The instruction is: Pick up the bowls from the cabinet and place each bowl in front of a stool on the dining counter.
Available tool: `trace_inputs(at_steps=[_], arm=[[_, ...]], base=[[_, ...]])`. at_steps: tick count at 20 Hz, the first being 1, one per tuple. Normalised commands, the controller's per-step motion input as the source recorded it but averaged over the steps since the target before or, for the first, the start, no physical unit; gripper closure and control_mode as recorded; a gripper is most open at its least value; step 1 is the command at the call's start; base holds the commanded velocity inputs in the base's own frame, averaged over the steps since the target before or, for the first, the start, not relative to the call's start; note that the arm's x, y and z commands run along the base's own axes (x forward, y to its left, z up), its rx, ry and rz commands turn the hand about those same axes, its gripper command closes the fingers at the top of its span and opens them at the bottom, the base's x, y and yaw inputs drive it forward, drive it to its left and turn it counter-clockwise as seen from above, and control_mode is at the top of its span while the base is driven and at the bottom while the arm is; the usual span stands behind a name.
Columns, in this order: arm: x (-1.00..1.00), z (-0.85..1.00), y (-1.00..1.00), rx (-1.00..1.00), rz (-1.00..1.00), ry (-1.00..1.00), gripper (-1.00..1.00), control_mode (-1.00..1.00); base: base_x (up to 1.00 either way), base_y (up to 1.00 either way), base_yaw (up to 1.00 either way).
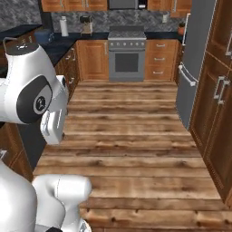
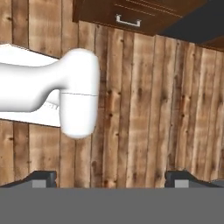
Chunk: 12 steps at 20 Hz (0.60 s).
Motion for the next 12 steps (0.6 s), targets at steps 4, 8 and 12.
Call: trace_inputs(at_steps=[4, 8, 12], arm=[[0.0, 0.0, 0.0, 0.0, 0.0, 0.0, -1.0, 1.0], [0.0, 0.0, 0.0, 0.0, 0.0, 0.0, -1.0, 1.0], [0.0, 0.0, 0.0, 0.0, 0.0, 0.0, -1.0, 1.0]], base=[[1.0, -0.2, 0.24], [1.0, -0.03, 0.15], [1.0, -0.02, 0.01]])
